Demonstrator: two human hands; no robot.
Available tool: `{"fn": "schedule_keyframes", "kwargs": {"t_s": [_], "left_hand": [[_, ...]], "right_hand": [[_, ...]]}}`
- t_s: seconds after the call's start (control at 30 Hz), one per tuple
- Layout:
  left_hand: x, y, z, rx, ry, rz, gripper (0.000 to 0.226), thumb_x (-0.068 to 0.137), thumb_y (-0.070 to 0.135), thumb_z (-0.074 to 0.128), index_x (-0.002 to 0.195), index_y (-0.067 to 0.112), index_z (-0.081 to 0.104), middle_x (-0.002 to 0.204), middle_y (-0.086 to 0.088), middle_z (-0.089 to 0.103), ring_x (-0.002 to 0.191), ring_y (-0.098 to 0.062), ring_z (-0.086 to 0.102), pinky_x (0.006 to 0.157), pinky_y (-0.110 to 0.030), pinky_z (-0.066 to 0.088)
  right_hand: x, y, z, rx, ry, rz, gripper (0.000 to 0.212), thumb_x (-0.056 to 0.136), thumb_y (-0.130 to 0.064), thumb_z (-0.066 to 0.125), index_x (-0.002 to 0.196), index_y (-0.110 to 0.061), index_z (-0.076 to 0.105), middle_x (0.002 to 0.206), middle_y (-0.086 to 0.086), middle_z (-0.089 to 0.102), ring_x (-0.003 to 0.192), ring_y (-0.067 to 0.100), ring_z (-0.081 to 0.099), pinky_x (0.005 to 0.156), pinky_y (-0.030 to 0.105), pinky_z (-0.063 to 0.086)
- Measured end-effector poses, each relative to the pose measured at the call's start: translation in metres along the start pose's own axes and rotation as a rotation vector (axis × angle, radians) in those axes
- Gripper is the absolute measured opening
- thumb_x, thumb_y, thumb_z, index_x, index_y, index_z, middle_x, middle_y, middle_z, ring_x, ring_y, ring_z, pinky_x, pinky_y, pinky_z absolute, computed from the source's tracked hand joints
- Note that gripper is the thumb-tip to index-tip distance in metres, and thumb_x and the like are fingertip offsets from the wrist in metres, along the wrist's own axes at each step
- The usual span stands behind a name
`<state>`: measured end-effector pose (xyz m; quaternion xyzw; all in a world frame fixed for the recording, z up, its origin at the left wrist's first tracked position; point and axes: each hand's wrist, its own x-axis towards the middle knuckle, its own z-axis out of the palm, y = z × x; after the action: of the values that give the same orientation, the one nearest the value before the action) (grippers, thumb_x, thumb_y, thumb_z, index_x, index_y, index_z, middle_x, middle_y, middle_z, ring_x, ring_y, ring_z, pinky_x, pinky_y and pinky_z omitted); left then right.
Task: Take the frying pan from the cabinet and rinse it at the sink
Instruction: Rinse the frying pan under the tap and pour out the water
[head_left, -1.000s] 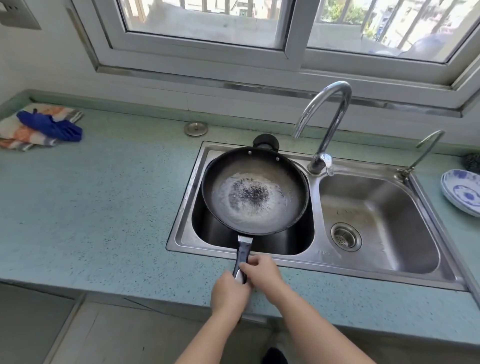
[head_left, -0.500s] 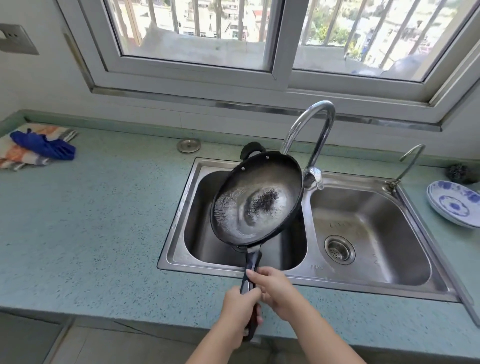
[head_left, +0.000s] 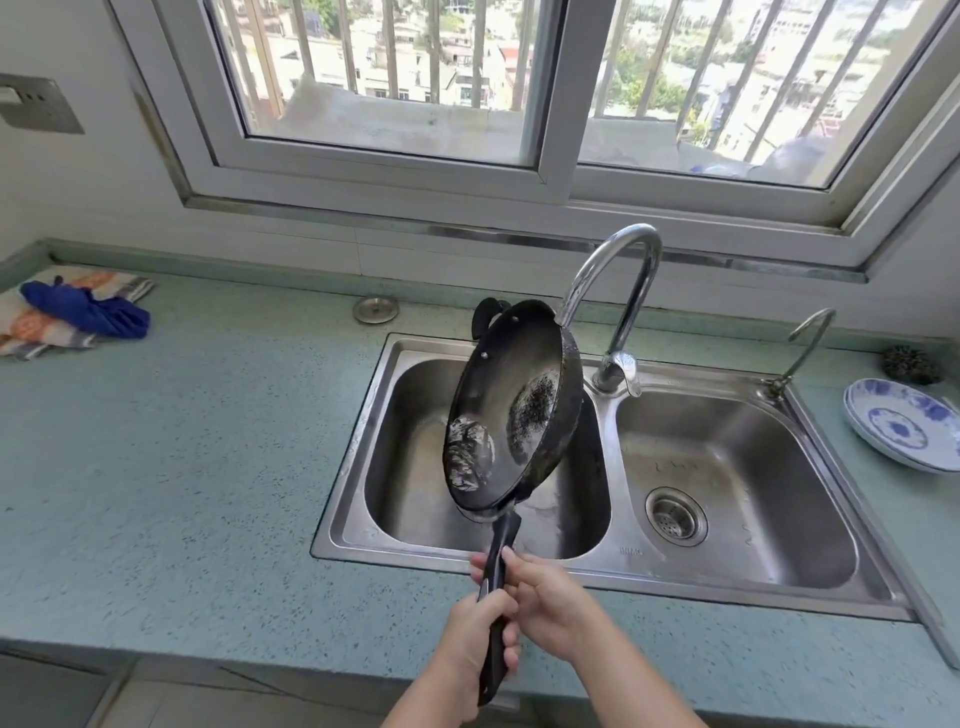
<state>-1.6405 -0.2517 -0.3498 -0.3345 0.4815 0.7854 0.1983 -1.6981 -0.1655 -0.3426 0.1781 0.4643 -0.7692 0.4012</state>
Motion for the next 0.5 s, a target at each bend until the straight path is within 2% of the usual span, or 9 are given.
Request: {"fn": "schedule_keyframes", "kwargs": {"t_s": [0.13, 0.23, 0.5], "left_hand": [[0.0, 0.0, -0.003, -0.017, -0.014, 0.003, 0.009, 0.067, 0.006, 0.053, 0.064, 0.007, 0.044, 0.036, -0.004, 0.039, 0.024, -0.015, 0.034, 0.032, -0.012, 0.027], [0.0, 0.001, -0.007, -0.019, -0.017, 0.009, 0.013, 0.055, 0.011, 0.051, 0.066, 0.006, 0.045, 0.036, -0.005, 0.039, 0.022, -0.015, 0.034, 0.033, -0.01, 0.026], [0.005, -0.003, -0.014, -0.04, -0.005, 0.023, 0.012, 0.053, 0.009, 0.05, 0.061, 0.005, 0.043, 0.034, -0.006, 0.037, 0.02, -0.015, 0.033, 0.031, -0.01, 0.026]], "right_hand": [[0.005, 0.001, 0.001, 0.083, -0.026, 0.054, 0.021, 0.095, -0.009, 0.043, 0.099, 0.003, 0.06, 0.075, 0.009, 0.073, 0.072, 0.019, 0.066, 0.062, 0.029, 0.057], [0.009, 0.002, 0.005, 0.078, -0.031, 0.075, 0.019, 0.095, -0.008, 0.042, 0.097, 0.001, 0.059, 0.071, 0.008, 0.07, 0.07, 0.02, 0.066, 0.064, 0.03, 0.057], [0.009, 0.004, 0.013, 0.055, 0.014, 0.056, 0.018, 0.096, -0.007, 0.041, 0.092, 0.002, 0.057, 0.068, 0.009, 0.067, 0.07, 0.021, 0.061, 0.06, 0.029, 0.057]]}}
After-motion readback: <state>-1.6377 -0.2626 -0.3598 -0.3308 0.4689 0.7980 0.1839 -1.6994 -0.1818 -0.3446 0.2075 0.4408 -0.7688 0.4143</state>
